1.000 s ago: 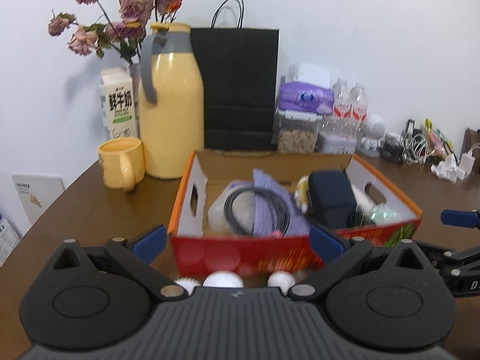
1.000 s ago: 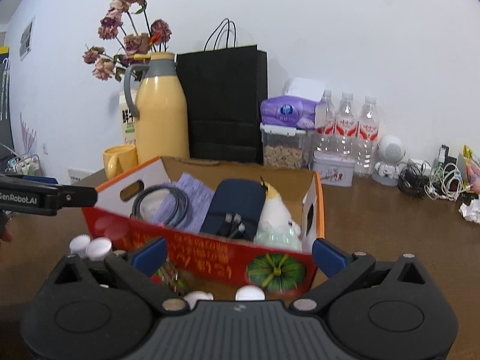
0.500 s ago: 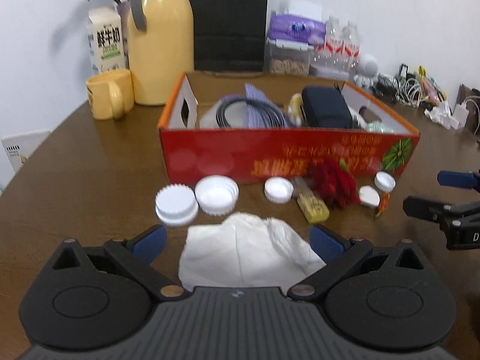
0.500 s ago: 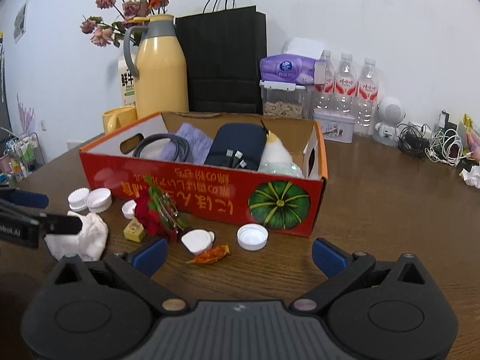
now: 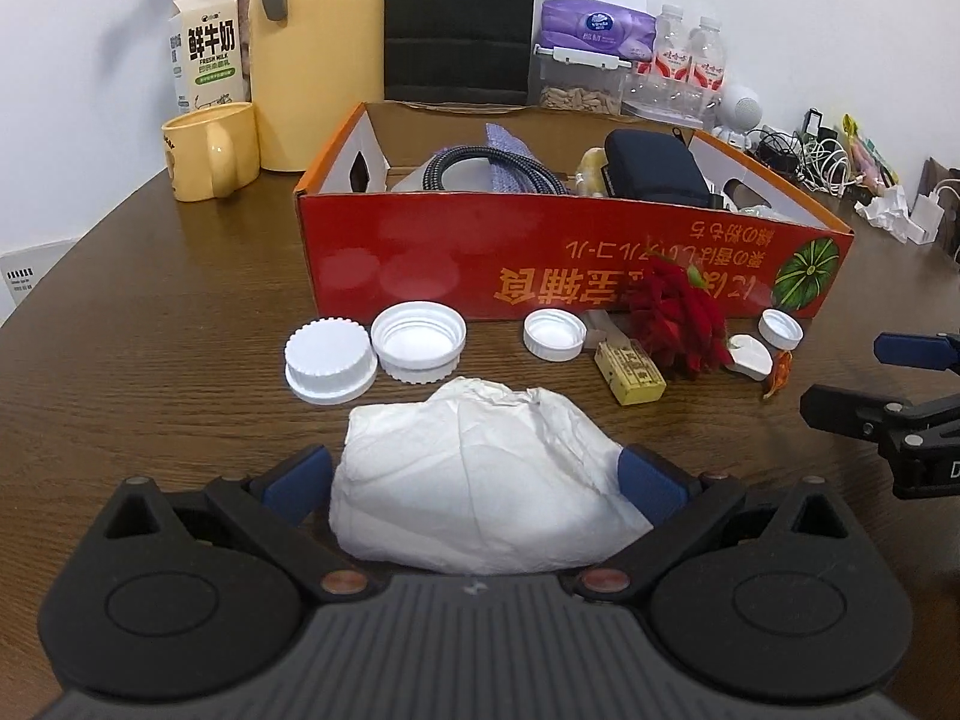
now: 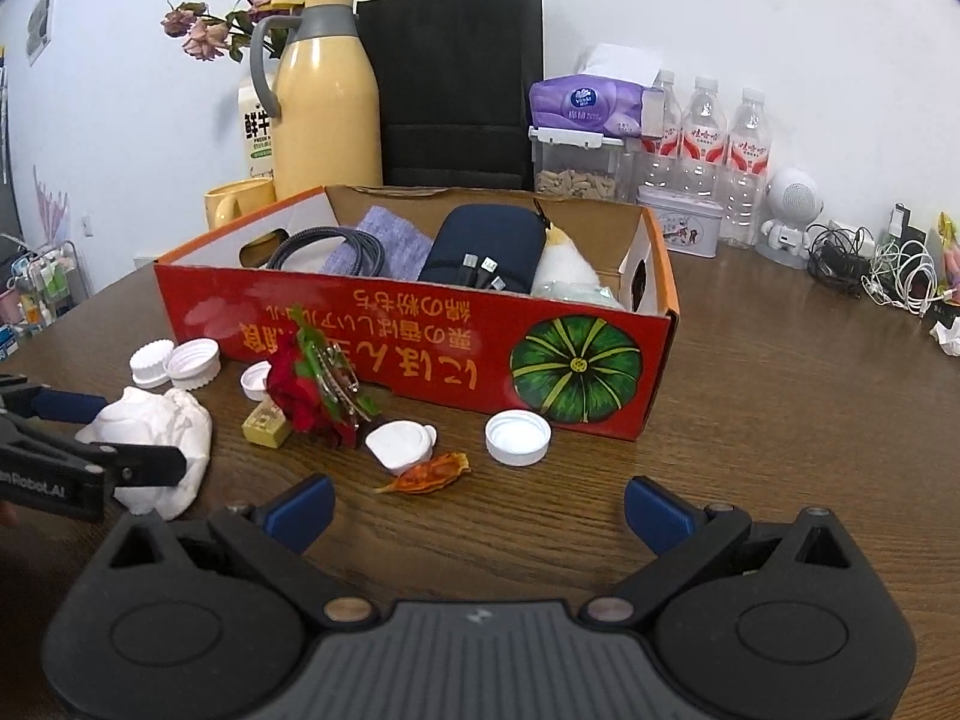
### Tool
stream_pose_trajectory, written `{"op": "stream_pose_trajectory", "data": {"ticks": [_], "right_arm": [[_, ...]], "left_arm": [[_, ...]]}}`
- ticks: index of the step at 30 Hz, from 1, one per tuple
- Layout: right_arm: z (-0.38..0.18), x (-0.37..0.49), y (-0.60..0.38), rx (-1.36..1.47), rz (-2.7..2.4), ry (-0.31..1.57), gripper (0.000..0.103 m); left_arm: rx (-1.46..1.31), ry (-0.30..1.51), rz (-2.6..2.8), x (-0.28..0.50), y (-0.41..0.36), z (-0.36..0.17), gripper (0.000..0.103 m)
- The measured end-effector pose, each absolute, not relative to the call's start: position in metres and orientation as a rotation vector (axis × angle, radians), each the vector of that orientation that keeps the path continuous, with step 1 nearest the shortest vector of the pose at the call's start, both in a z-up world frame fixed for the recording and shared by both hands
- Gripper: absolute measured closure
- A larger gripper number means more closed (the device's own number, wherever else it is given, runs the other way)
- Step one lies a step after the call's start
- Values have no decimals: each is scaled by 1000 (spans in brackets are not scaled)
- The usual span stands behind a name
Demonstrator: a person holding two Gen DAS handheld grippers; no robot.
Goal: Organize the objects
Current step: 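Lower the left gripper onto the white tissue and close it, then lift the white tissue with the left gripper while the right gripper grasps the orange dried item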
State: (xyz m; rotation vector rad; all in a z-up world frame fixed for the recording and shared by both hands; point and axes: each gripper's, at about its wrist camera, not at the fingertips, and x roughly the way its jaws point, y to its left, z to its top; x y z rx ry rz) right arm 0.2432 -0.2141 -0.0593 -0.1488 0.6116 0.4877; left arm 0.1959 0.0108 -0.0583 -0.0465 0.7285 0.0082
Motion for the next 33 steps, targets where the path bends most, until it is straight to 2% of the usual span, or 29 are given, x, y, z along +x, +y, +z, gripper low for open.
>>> {"op": "stream_pose_trajectory", "data": {"ticks": [2, 6, 11, 14, 16, 18, 24, 33], "right_arm": [[-59, 243, -214, -150, 487, 611, 0], [-60, 243, -213, -152, 487, 613, 0], [-61, 242, -212, -156, 486, 616, 0], [-61, 242, -211, -162, 485, 618, 0], [-61, 241, -209, -165, 484, 620, 0], [-62, 241, -208, -170, 483, 623, 0], [-64, 243, -205, -180, 477, 632, 0], [-62, 252, -197, -166, 513, 638, 28]], "left_arm": [[-38, 730, -2, 195, 10, -58, 0], [-32, 718, -14, 191, 6, -57, 9], [-30, 690, -43, 184, -1, -56, 30], [-42, 675, -69, 181, -4, -55, 45], [-56, 662, -89, 179, -4, -55, 60], [-85, 641, -101, 175, -2, -54, 69], [-147, 607, -84, 173, 9, -52, 71], [-172, 607, -100, 172, 14, -51, 70]]}}
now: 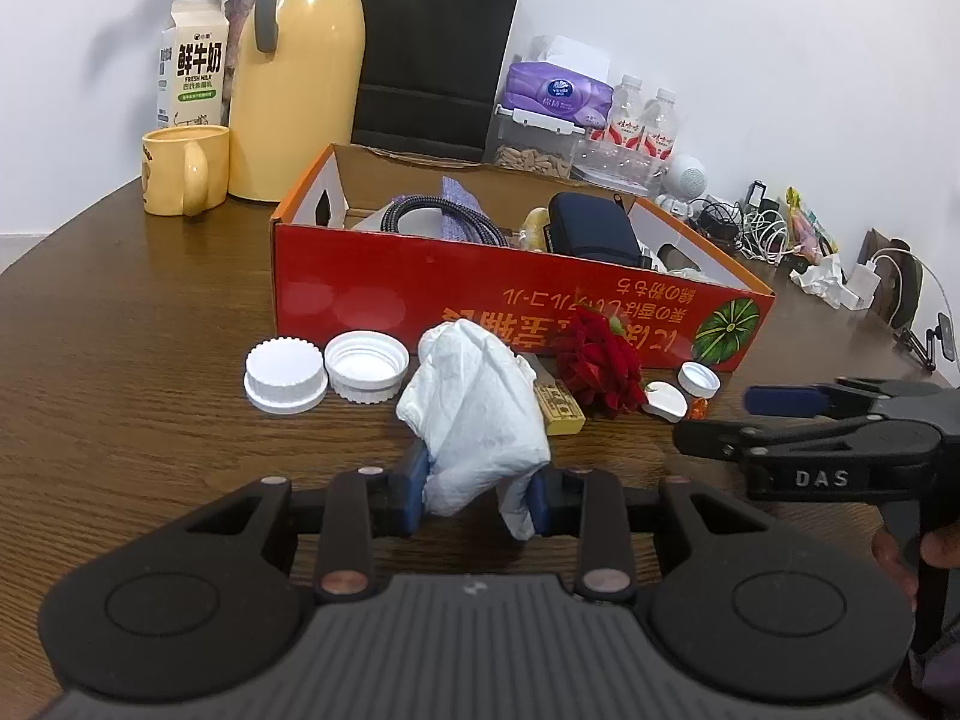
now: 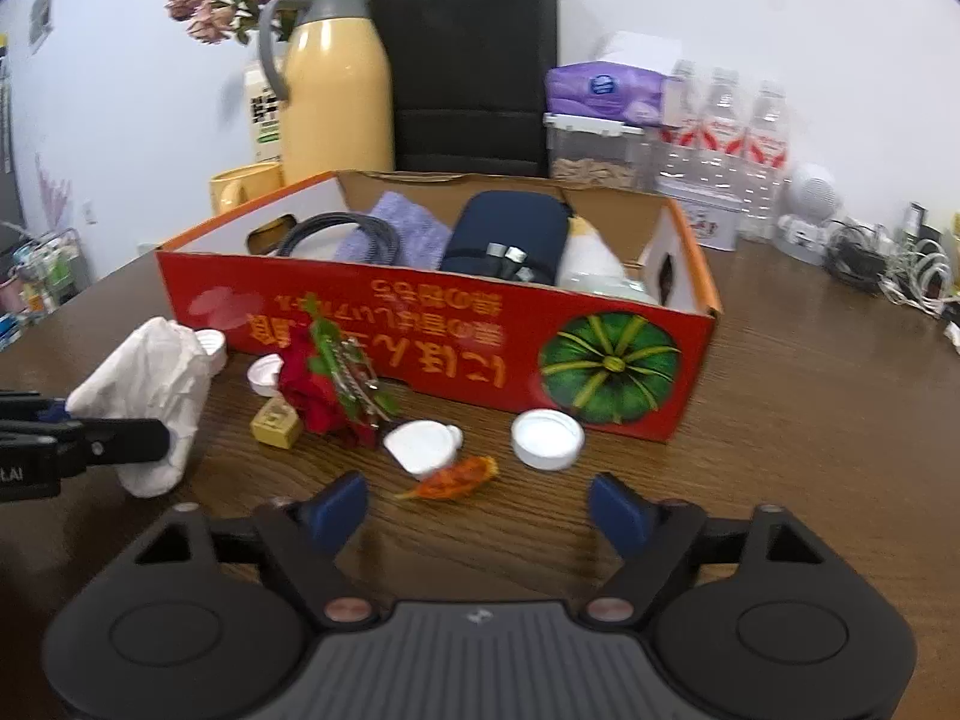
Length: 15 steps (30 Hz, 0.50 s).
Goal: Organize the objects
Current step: 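Lift the white tissue with the left gripper while the right gripper grasps the orange dried item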
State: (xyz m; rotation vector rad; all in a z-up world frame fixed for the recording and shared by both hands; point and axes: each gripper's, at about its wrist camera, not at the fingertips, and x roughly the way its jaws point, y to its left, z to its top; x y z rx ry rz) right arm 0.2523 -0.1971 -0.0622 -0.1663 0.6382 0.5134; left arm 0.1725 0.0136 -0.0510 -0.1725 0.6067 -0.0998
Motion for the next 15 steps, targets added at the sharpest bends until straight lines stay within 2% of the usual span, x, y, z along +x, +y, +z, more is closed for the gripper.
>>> {"op": "stream_pose_trajectory", "data": {"ticks": [2, 6, 8, 15], "right_arm": [[-62, 256, -194, -176, 538, 648, 35], [-66, 263, -194, -172, 553, 671, 40], [-65, 264, -194, -171, 564, 667, 48], [-66, 265, -191, -192, 603, 655, 56]], "left_arm": [[-174, 607, -103, 172, 14, -51, 70], [-179, 607, -113, 172, 14, -51, 70], [-180, 608, -115, 173, 14, -51, 70], [-180, 610, -117, 172, 13, -52, 70]]}}
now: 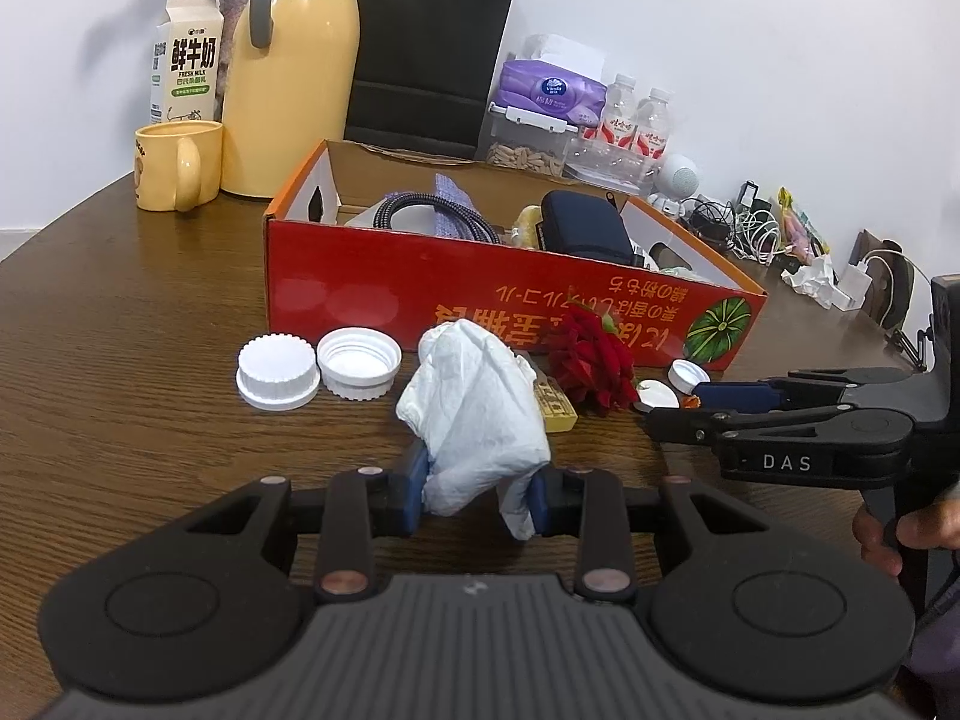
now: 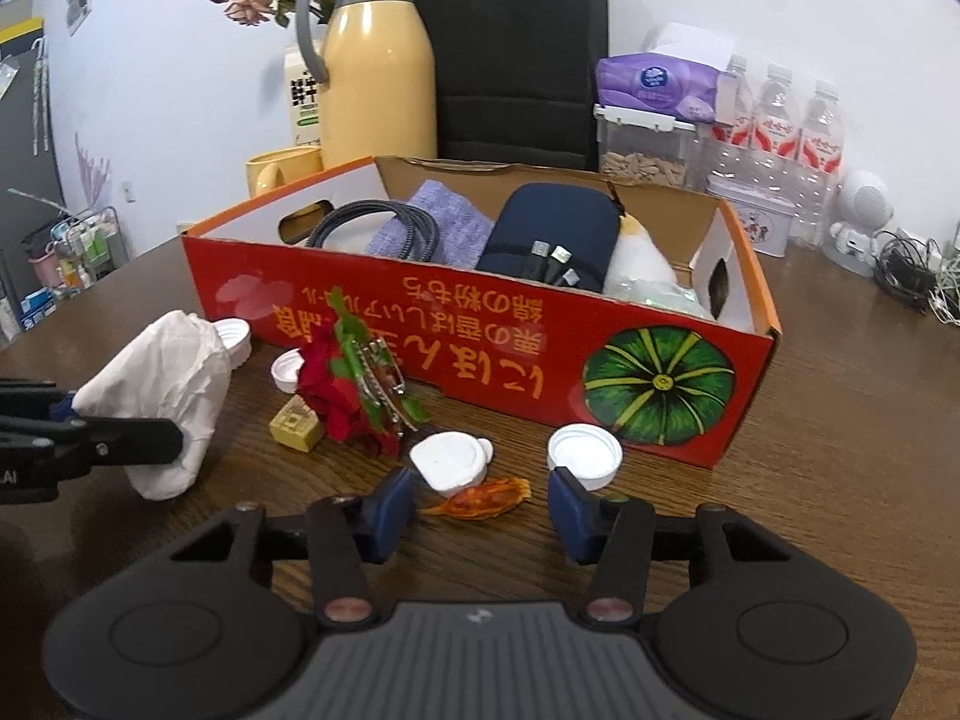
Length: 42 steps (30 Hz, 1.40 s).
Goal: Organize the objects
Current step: 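Lift the white tissue with the left gripper while the right gripper grasps the orange dried item, then carry the tissue and the orange item over the cardboard box with both grippers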
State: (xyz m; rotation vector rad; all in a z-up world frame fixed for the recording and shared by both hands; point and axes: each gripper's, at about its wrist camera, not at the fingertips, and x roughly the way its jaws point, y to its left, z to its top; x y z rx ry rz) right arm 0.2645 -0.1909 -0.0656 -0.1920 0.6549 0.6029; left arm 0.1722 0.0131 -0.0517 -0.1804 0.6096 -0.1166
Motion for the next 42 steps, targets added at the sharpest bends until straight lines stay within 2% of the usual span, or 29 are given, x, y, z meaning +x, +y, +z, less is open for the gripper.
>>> {"op": "stream_pose_trajectory", "data": {"ticks": [2, 6, 7, 13, 15, 17, 18, 31, 37, 39, 41, 42], "right_arm": [[-65, 264, -191, -194, 612, 651, 64], [-65, 260, -190, -202, 611, 643, 64], [-65, 259, -190, -203, 611, 641, 79], [-65, 255, -192, -203, 602, 631, 82], [-65, 253, -193, -206, 601, 628, 86], [-65, 251, -192, -209, 604, 627, 94], [-65, 250, -192, -210, 603, 627, 94], [-61, 241, -202, -166, 570, 600, 94], [-60, 239, -210, -140, 547, 600, 90], [-59, 236, -213, -138, 546, 595, 83], [-59, 232, -213, -146, 545, 589, 64], [-59, 230, -214, -152, 544, 588, 61]], "left_arm": [[-180, 611, -117, 172, 13, -52, 70], [-181, 613, -114, 172, 13, -52, 70], [-180, 614, -114, 173, 13, -52, 70], [-180, 620, -112, 174, 12, -53, 70], [-180, 621, -111, 174, 13, -53, 70], [-180, 621, -111, 174, 13, -53, 70], [-180, 621, -110, 174, 13, -53, 70], [-180, 622, -107, 175, 14, -53, 70], [-182, 622, -103, 175, 14, -53, 70], [-181, 622, -105, 175, 13, -52, 70], [-182, 623, -104, 175, 13, -52, 70], [-181, 622, -105, 175, 13, -52, 70]]}}
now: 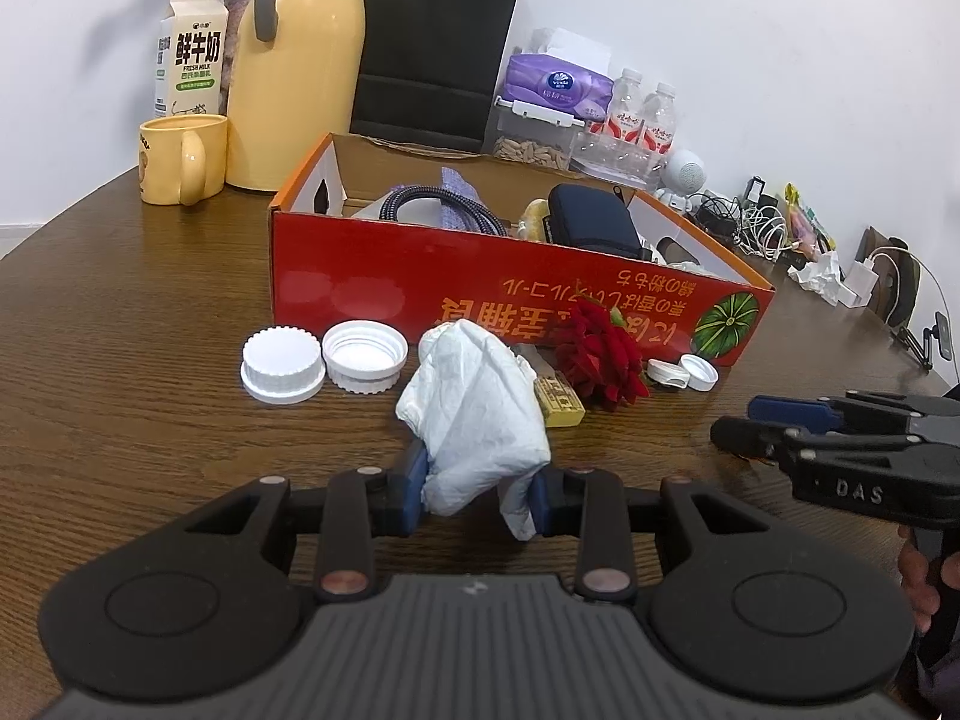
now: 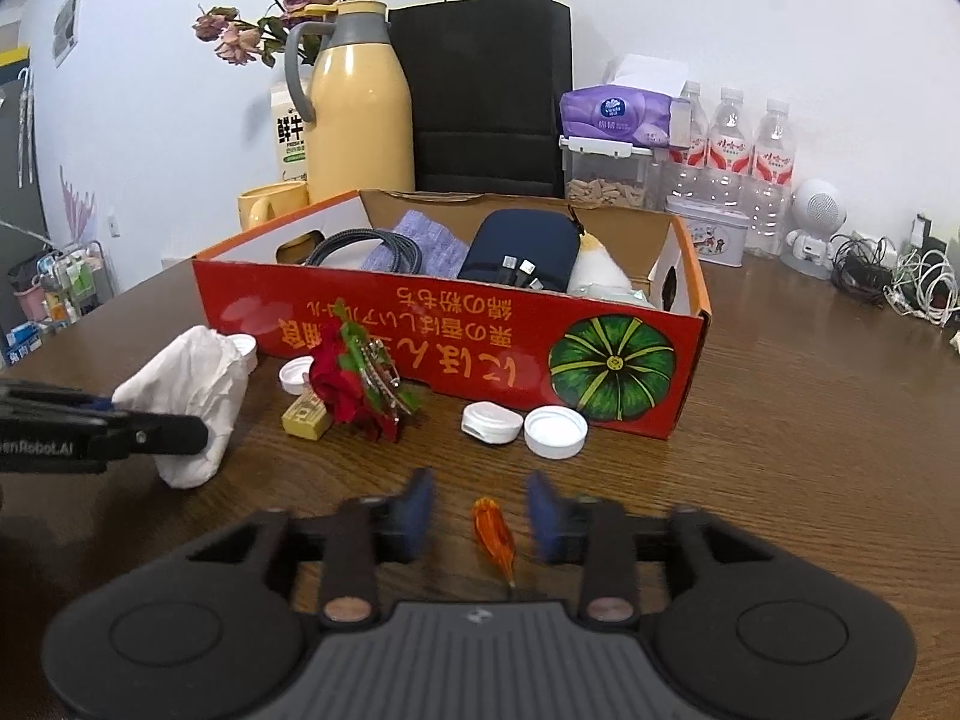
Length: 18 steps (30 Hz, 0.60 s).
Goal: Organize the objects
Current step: 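Carry the tissue and the orange item over the cardboard box with both grippers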
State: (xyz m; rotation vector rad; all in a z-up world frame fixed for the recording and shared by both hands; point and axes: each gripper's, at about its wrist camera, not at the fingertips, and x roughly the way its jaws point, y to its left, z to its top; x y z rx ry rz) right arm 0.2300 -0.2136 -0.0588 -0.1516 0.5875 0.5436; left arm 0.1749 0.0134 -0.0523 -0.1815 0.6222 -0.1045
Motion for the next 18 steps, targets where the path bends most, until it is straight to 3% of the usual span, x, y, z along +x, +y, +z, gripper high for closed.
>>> {"op": "stream_pose_trajectory", "data": {"ticks": [3, 6, 8, 10, 18], "right_arm": [[-59, 227, -216, -157, 532, 588, 56], [-61, 228, -219, -159, 526, 610, 59], [-65, 230, -218, -168, 531, 633, 80], [-64, 228, -216, -176, 552, 630, 91], [-59, 224, -216, -179, 553, 597, 92]], "left_arm": [[-181, 623, -105, 175, 14, -52, 70], [-181, 622, -107, 175, 13, -52, 70], [-180, 622, -108, 175, 13, -53, 70], [-181, 622, -109, 175, 12, -53, 70], [-206, 604, -99, 173, 17, -49, 70]]}}
